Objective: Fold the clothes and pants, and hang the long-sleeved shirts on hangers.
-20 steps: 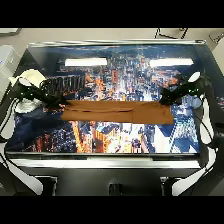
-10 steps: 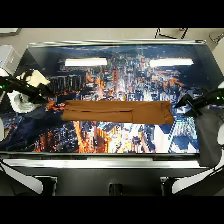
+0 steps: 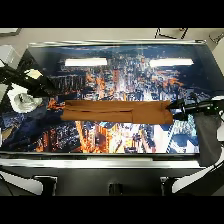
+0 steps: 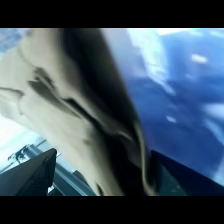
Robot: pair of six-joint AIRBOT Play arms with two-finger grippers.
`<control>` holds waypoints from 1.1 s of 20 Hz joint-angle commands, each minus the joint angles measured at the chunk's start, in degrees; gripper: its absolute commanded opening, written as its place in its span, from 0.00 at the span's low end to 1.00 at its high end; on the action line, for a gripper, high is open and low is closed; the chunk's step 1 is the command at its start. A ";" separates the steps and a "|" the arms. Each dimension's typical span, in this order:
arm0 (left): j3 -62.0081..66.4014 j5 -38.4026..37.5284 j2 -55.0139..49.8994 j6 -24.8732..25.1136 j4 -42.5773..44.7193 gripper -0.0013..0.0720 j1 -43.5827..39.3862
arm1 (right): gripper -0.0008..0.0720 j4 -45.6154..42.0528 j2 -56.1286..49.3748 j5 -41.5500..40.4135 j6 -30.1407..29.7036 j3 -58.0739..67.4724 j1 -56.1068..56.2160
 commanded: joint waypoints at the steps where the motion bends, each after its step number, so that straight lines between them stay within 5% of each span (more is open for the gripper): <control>1: 0.02 0.07 0.68 -0.66 -0.22 0.93 -3.32 | 0.93 2.03 -0.59 -3.17 -3.13 -0.37 3.85; 4: 0.02 0.96 0.68 -0.61 -1.38 0.91 -5.97 | 0.48 1.86 0.33 -3.87 -2.80 -0.37 7.52; 6: 0.02 3.63 0.59 -0.61 -1.40 0.90 -8.24 | 0.08 0.79 2.56 -2.78 -1.38 -0.35 9.01; 7: -0.04 5.33 0.44 -0.39 -1.40 0.85 -9.84 | 0.07 -0.07 4.17 -2.32 -0.76 -0.28 9.66; 8: -0.07 7.13 0.17 0.20 -1.38 0.69 -11.56 | 0.07 -1.03 6.36 -1.95 -0.55 -0.24 10.34; 10: -0.11 11.26 -1.03 2.14 -1.38 0.14 -16.46 | 0.07 -4.15 11.26 -1.95 2.08 -0.24 11.76; 11: -0.33 14.05 -2.03 3.30 -1.40 0.07 -19.67 | 0.07 -6.14 13.79 -1.77 4.11 -0.24 12.59; 17: -0.87 22.88 -15.04 0.37 -3.85 0.05 -37.38 | 0.07 -10.69 27.41 0.44 11.82 -0.24 17.94; 22: -0.87 29.51 -23.02 -5.49 -10.88 0.05 -43.67 | 0.07 -10.16 37.16 2.25 15.63 -0.24 22.84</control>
